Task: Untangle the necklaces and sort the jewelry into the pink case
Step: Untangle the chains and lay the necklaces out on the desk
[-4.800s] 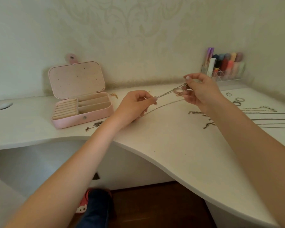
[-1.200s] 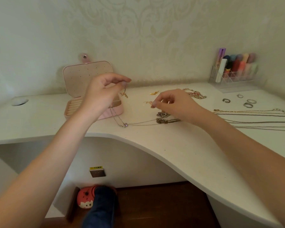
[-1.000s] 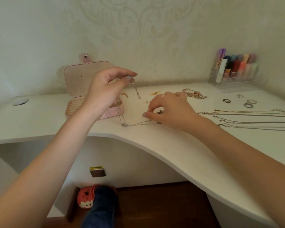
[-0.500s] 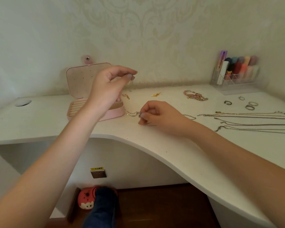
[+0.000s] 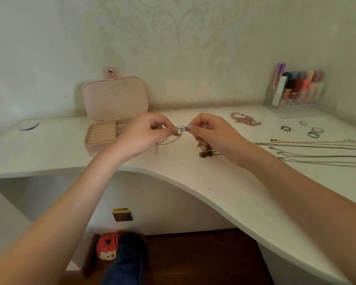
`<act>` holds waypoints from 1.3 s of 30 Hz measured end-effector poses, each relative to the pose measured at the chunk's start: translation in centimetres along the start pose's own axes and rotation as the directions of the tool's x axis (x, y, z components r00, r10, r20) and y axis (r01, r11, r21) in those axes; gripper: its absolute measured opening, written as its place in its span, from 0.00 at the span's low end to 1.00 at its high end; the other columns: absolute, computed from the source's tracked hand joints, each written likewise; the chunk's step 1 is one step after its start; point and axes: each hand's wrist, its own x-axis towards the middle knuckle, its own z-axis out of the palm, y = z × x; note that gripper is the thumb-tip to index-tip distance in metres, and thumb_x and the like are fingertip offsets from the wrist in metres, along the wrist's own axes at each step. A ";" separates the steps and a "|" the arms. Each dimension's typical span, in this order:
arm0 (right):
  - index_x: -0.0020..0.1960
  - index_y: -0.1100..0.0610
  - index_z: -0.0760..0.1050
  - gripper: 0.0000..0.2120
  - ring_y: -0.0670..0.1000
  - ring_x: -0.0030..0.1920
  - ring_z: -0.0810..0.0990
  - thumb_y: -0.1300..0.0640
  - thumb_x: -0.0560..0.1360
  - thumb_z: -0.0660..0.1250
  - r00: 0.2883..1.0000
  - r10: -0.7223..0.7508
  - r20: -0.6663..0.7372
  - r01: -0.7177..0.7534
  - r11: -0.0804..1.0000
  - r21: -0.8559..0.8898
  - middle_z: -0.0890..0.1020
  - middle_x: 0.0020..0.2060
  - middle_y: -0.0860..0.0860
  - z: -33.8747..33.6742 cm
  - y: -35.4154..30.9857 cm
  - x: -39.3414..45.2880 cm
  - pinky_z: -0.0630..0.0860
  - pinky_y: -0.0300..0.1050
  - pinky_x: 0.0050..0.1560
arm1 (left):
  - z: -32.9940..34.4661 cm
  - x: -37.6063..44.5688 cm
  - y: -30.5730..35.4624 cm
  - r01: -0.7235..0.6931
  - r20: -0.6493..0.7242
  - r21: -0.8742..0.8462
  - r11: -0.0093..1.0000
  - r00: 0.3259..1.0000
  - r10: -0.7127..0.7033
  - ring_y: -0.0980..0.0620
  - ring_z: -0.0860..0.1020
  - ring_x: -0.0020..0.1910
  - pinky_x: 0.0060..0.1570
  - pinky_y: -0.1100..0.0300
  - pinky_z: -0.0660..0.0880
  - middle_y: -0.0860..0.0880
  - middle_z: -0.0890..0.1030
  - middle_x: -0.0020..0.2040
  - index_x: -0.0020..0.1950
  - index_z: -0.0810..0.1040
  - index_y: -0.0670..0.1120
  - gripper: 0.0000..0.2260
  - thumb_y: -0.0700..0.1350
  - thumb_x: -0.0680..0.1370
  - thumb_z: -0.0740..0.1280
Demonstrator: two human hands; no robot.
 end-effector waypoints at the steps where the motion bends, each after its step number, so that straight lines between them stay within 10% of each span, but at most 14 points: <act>1: 0.43 0.56 0.74 0.05 0.47 0.29 0.69 0.58 0.77 0.65 1.000 0.006 0.001 -0.006 1.000 -0.003 0.74 0.29 0.47 0.0 0.1 0.0 0.68 0.42 0.33 | 0.0 0.1 -0.1 0.010 -0.024 -0.040 0.999 1.000 -0.011 0.49 0.63 0.29 0.32 0.58 0.58 0.45 0.66 0.27 0.36 0.82 0.49 0.08 0.53 0.69 0.69; 6: 0.42 0.55 0.73 0.06 0.48 0.29 0.66 0.58 0.78 0.64 1.000 0.007 0.019 -0.007 1.000 -0.012 0.72 0.30 0.49 0.0 0.0 0.1 0.65 0.39 0.30 | -0.2 0.4 -0.6 0.017 -0.122 -0.031 0.999 0.992 -0.021 0.47 0.73 0.33 0.22 0.63 0.70 0.35 0.75 0.37 0.35 0.77 0.49 0.08 0.43 0.75 0.65; 10: 0.41 0.51 0.75 0.07 0.47 0.29 0.65 0.55 0.78 0.64 1.000 0.016 0.001 -0.016 0.998 -0.063 0.69 0.30 0.48 0.0 0.0 0.2 0.64 0.40 0.31 | 0.0 0.5 -1.1 -0.058 -0.180 -0.004 0.998 0.982 0.057 0.47 0.71 0.25 0.28 0.62 0.67 0.44 0.74 0.34 0.34 0.76 0.48 0.10 0.42 0.76 0.65; 16: 0.47 0.54 0.78 0.08 0.44 0.25 0.62 0.50 0.77 0.65 1.000 -0.003 -0.011 0.001 0.993 -0.121 0.65 0.23 0.44 -0.2 -0.6 -0.2 0.61 0.34 0.28 | 0.8 0.4 -0.7 -0.051 -0.149 -0.154 0.987 0.988 0.028 0.47 0.77 0.39 0.42 0.51 0.69 0.54 0.82 0.33 0.40 0.75 0.45 0.08 0.47 0.75 0.61; 21: 0.48 0.52 0.81 0.11 0.44 0.22 0.57 0.45 0.73 0.69 0.999 -0.048 -0.016 0.046 0.993 -0.108 0.60 0.22 0.46 -0.1 -0.9 -0.6 0.56 0.32 0.24 | 1.6 -0.2 0.6 -0.029 -0.082 -0.249 0.968 0.997 0.009 0.58 0.74 0.25 0.29 0.73 0.68 0.45 0.75 0.28 0.42 0.73 0.42 0.09 0.37 0.81 0.58; 27: 0.46 0.55 0.79 0.05 0.44 0.21 0.56 0.52 0.75 0.69 0.993 -0.111 -0.041 0.107 0.990 -0.089 0.60 0.19 0.43 -0.2 -0.6 -0.6 0.56 0.33 0.23 | 2.0 -0.3 0.8 -0.033 -0.127 -0.087 0.996 0.992 0.022 0.51 0.63 0.26 0.29 0.60 0.61 0.47 0.65 0.26 0.38 0.76 0.48 0.10 0.42 0.79 0.62; 39: 0.46 0.52 0.78 0.04 0.46 0.26 0.58 0.52 0.76 0.67 0.994 -0.107 -0.006 0.106 0.991 -0.085 0.61 0.27 0.50 -0.1 -0.5 -0.4 0.59 0.35 0.26 | 2.2 -0.9 0.4 -0.175 -0.281 0.148 0.973 0.936 0.211 0.58 0.63 0.20 0.25 0.71 0.59 0.53 0.61 0.21 0.40 0.76 0.49 0.05 0.41 0.75 0.69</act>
